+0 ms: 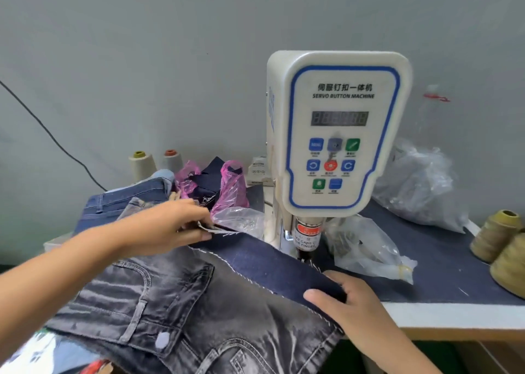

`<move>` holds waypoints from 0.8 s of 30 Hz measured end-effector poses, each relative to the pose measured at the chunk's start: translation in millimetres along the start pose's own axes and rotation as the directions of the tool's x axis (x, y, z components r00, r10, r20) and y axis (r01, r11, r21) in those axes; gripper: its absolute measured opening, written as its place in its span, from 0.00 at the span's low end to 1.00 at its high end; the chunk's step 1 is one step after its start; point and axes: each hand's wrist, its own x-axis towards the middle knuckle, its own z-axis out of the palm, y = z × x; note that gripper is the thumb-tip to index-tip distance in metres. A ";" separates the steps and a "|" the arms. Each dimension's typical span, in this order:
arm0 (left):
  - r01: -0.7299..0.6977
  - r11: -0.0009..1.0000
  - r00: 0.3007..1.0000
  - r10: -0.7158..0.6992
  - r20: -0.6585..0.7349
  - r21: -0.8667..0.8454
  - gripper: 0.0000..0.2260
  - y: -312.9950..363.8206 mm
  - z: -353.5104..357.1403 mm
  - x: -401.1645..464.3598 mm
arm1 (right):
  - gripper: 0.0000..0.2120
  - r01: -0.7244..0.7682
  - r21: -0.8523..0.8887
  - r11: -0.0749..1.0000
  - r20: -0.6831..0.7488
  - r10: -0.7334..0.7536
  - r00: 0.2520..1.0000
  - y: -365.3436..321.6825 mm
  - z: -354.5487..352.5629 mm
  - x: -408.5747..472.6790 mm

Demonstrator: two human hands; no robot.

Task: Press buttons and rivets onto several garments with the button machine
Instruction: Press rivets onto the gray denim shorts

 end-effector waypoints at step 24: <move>0.327 0.427 0.945 -0.145 0.293 -0.843 0.06 30.6 119.5 20.6 | 0.11 -0.317 0.257 0.913 0.201 0.270 0.942 69.1 -66.3 -6.9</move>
